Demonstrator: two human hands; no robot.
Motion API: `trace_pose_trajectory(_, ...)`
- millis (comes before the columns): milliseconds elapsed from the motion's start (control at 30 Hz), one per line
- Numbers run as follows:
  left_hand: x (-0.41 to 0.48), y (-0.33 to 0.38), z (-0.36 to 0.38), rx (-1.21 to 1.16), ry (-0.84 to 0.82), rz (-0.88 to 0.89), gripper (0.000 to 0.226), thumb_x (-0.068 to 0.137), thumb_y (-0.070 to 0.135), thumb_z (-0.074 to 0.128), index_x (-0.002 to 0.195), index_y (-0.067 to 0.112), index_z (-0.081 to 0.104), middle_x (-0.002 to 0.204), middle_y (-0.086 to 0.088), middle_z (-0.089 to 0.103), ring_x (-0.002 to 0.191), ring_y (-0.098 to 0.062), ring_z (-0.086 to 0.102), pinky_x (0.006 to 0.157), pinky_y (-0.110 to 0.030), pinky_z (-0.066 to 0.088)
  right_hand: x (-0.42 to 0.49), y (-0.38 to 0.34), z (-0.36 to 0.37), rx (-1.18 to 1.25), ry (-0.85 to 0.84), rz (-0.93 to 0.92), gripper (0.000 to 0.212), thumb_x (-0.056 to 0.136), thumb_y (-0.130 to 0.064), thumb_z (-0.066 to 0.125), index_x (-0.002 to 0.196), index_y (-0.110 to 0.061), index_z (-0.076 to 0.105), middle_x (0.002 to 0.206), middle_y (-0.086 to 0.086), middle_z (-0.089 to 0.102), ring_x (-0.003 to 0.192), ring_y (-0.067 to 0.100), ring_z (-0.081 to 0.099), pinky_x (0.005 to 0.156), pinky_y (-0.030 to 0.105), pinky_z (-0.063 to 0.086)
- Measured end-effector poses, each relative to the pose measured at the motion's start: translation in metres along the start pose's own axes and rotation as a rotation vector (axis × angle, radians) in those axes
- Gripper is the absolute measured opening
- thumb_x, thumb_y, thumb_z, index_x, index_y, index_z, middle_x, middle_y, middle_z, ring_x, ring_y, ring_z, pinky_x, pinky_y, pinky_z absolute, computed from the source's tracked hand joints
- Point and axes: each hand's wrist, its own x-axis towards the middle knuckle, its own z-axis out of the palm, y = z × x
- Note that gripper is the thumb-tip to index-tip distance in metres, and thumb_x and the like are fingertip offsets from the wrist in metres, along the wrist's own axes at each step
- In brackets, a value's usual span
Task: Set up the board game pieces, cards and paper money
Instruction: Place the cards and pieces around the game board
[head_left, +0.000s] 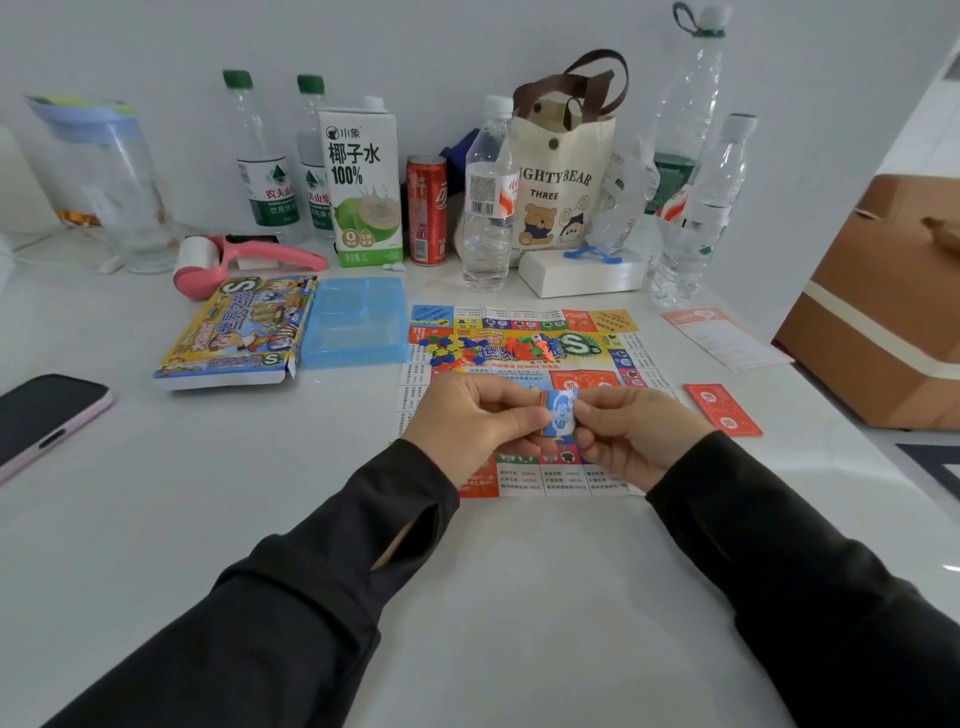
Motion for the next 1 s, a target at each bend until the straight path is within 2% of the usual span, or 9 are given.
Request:
trace_pose_trajectory(167,0.000,0.001,0.002,-0.038,-0.026,-0.012,0.014,0.079,-0.008,0.061,0.073,0.004,0.063,0.051,-0.003,0.065,0.047,-0.012,0.064,0.048,-0.015,0.051,0.001,0.004,-0.001,0.117,-0.088,0.055,0.020,0.093,0.001,0.041,0.089,0.003,0.060,0.055,0.009,0.060,0.037,0.005,0.049,0.037,0.015,0.045)
trace_pose_trajectory(333,0.000,0.002,0.005,-0.130,-0.013,-0.022,0.012,0.080,-0.007,0.059,0.074,0.003,0.062,0.051,-0.003,0.065,0.044,-0.011,0.062,0.045,-0.013,0.049,0.001,0.008,-0.002,0.267,-0.177,0.077,0.020,0.089,0.000,0.038,0.094,0.004,0.057,0.048,0.006,0.055,0.035,0.006,0.046,0.035,0.013,0.042)
trace_pose_trajectory(467,-0.001,0.002,0.008,-0.162,-0.013,-0.021,0.012,0.081,-0.008,0.057,0.074,0.001,0.061,0.050,-0.003,0.064,0.043,-0.010,0.062,0.044,-0.013,0.048,0.000,0.010,-0.001,0.309,-0.226,0.073,0.025,0.071,-0.003,0.049,0.093,0.004,0.060,0.048,0.006,0.055,0.034,0.005,0.045,0.035,0.012,0.041)
trace_pose_trajectory(533,-0.001,0.002,0.008,-0.166,-0.014,-0.020,0.013,0.081,-0.008,0.057,0.073,0.001,0.061,0.050,-0.003,0.064,0.043,-0.010,0.062,0.043,-0.012,0.048,0.003,0.012,-0.002,0.337,-0.273,0.068,0.024,0.062,-0.002,0.070,0.084,0.005,0.067,0.049,0.007,0.055,0.036,0.006,0.046,0.035,0.013,0.043)
trace_pose_trajectory(600,-0.002,0.003,0.008,-0.158,-0.020,-0.015,0.013,0.081,-0.008,0.057,0.073,0.002,0.061,0.050,-0.003,0.064,0.043,-0.010,0.062,0.044,-0.013,0.048,0.005,0.014,-0.004,0.364,-0.346,0.055,0.049,0.034,-0.001,0.090,0.079,0.005,0.070,0.051,0.009,0.056,0.037,0.008,0.048,0.036,0.015,0.044)
trace_pose_trajectory(667,-0.002,0.004,0.008,-0.147,-0.030,-0.006,0.014,0.081,-0.009,0.057,0.072,0.002,0.061,0.049,-0.003,0.064,0.043,-0.010,0.062,0.044,-0.012,0.048,0.005,0.014,-0.005,0.355,-0.379,0.040,0.058,0.022,-0.003,0.093,0.076,0.004,0.072,0.050,0.008,0.055,0.037,0.009,0.047,0.036,0.015,0.043)
trace_pose_trajectory(800,-0.003,0.004,0.007,-0.136,-0.045,-0.001,0.016,0.080,-0.010,0.057,0.071,0.003,0.061,0.049,-0.004,0.063,0.043,-0.011,0.062,0.044,-0.013,0.048,0.007,0.015,-0.006,0.353,-0.407,0.008,0.056,0.023,-0.005,0.094,0.074,0.004,0.072,0.048,0.008,0.053,0.037,0.009,0.046,0.035,0.016,0.042)
trace_pose_trajectory(1000,-0.003,0.004,0.006,-0.103,-0.057,0.007,0.015,0.080,-0.009,0.057,0.071,0.003,0.061,0.049,-0.004,0.064,0.044,-0.011,0.063,0.045,-0.013,0.049,0.012,0.018,-0.008,0.349,-0.426,-0.010,0.062,0.027,-0.005,0.094,0.082,0.008,0.070,0.049,0.010,0.054,0.039,0.010,0.046,0.036,0.017,0.043)
